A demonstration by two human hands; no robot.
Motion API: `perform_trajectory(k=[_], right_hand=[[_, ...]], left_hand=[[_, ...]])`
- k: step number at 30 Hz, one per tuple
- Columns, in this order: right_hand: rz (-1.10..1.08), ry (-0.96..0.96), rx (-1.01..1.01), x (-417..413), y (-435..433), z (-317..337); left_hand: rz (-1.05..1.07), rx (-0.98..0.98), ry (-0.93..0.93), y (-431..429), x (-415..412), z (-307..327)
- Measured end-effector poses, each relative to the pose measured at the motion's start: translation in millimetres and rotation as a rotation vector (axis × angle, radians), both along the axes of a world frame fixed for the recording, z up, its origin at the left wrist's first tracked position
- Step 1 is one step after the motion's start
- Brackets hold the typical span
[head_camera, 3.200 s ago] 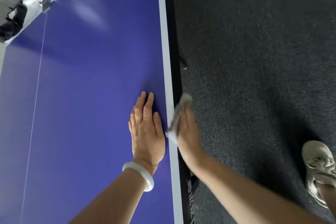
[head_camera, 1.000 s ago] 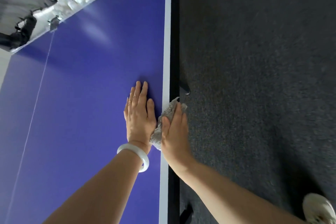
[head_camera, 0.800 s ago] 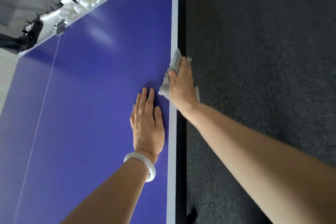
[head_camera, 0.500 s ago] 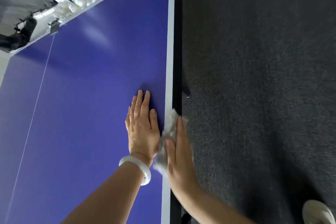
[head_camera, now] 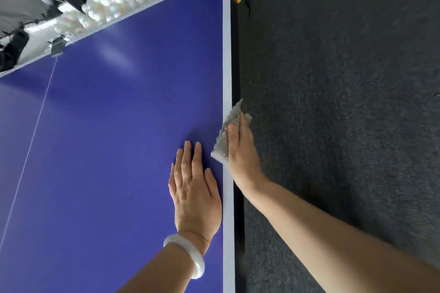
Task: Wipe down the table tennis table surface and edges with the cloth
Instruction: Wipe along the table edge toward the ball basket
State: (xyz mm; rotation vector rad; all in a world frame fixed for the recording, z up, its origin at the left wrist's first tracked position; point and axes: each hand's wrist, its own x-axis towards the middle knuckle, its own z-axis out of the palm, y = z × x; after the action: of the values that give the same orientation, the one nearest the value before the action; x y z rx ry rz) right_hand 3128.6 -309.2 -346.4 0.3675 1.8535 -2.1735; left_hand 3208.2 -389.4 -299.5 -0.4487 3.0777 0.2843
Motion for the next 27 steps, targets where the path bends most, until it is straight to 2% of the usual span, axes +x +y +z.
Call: perform_trajectory(k=[5,9,12,14,20,25,27], right_hand=[[-0.047,0.028,0.055,88,-7,5],[0.050,0.008,0.134,31,-3,8],[0.054,-0.046,0.050,-45,2,10],[0.026,-0.061,0.040,-62,2,11],[0.133,-0.111,0.084,39,10,25],[0.254,-0.065,0.228,43,16,17],[0.301,-0.058,0.226,40,19,19]], left_hand=[[-0.013,-0.010,-0.009,-1,-2,-2],[0.001,-0.027,-0.023,-1,-2,-1],[-0.008,-0.052,-0.029,0,-3,1],[-0.012,-0.044,-0.032,0,-4,2],[0.017,-0.042,-0.078,4,-4,6],[0.014,-0.040,-0.099,1,-9,17],[-0.054,-0.027,-0.026,-10,-24,26]])
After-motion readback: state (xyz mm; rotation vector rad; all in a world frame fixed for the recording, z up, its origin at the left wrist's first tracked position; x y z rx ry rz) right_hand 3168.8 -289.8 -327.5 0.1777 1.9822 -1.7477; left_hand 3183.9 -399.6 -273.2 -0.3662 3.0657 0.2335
